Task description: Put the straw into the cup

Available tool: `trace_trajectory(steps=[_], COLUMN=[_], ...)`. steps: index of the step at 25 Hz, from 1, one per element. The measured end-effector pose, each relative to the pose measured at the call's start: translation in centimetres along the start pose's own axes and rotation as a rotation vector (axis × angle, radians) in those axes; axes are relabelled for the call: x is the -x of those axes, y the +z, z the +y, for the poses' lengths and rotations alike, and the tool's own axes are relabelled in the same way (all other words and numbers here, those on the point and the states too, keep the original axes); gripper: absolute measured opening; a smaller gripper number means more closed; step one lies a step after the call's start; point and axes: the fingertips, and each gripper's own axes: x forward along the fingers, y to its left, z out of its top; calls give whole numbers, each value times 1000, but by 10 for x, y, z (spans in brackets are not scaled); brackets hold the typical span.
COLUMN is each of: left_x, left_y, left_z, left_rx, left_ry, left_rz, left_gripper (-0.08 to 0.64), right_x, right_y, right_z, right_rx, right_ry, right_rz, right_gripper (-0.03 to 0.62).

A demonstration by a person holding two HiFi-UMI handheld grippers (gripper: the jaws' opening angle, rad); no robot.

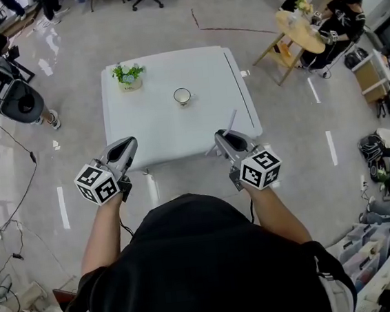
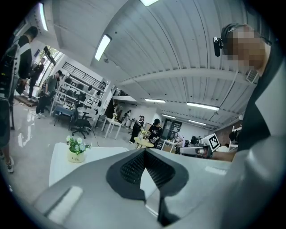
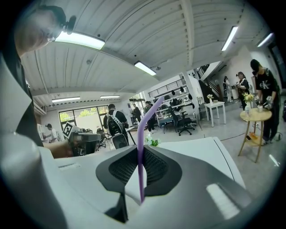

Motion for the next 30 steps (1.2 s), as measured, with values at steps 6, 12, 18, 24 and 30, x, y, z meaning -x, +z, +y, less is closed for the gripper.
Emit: trace_trajectory(steps=[6, 12, 18, 24, 30], left_x=[5, 12, 18, 22, 21], left_y=[0, 5, 7, 7, 6], left_z=[11, 17, 19, 33, 38], left_rx=[-6, -6, -7, -1, 8], left_ry=[-10, -20, -21, -11, 5], left_rz=[9, 8, 11, 1, 0], left_gripper=[0, 0, 0, 0, 0], right_x=[-7, -14, -13, -23, -29], right_y=[2, 6, 16, 25, 34], right_z=[4, 9, 6, 1, -5], right_rx=[2, 1, 9, 17, 32], right_ry=[-15, -25, -40, -49, -45], right_rz=[-8, -16, -28, -38, -42], right_gripper=[59, 59, 60, 58, 58])
